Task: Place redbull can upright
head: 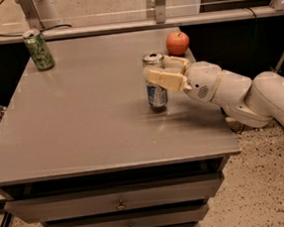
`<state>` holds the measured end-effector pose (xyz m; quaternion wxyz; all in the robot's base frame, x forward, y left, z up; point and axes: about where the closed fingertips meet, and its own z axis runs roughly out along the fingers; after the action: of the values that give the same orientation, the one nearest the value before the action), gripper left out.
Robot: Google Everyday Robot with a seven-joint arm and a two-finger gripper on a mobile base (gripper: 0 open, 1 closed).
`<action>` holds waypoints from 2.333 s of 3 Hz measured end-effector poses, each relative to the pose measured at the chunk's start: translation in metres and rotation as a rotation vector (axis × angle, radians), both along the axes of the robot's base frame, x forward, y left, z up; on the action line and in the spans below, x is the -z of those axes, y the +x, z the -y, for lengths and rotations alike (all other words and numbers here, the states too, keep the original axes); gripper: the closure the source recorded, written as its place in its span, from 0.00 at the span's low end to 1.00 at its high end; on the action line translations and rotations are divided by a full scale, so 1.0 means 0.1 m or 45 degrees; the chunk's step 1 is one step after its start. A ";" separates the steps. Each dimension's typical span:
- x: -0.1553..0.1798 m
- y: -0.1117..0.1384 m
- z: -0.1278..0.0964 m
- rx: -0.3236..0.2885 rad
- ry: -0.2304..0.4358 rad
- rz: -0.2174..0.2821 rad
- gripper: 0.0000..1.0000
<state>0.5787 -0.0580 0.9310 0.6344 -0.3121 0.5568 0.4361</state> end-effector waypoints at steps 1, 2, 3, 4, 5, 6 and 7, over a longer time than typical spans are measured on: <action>0.05 -0.03 0.14 -0.001 0.073 0.025 1.00; 0.07 -0.05 0.23 -0.016 0.096 0.039 0.82; 0.09 -0.07 0.27 -0.033 0.103 0.048 0.59; 0.13 -0.09 0.29 -0.043 0.115 0.051 0.36; 0.16 -0.12 0.30 -0.048 0.130 0.056 0.12; 0.17 -0.16 0.32 -0.051 0.141 0.065 0.00; 0.16 -0.17 0.33 -0.051 0.142 0.069 0.00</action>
Offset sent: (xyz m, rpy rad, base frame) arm -0.0069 -0.0389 -0.0124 0.0967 -0.0396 0.0174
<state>0.5622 -0.0909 0.9150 0.6567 -0.2989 0.5079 0.4705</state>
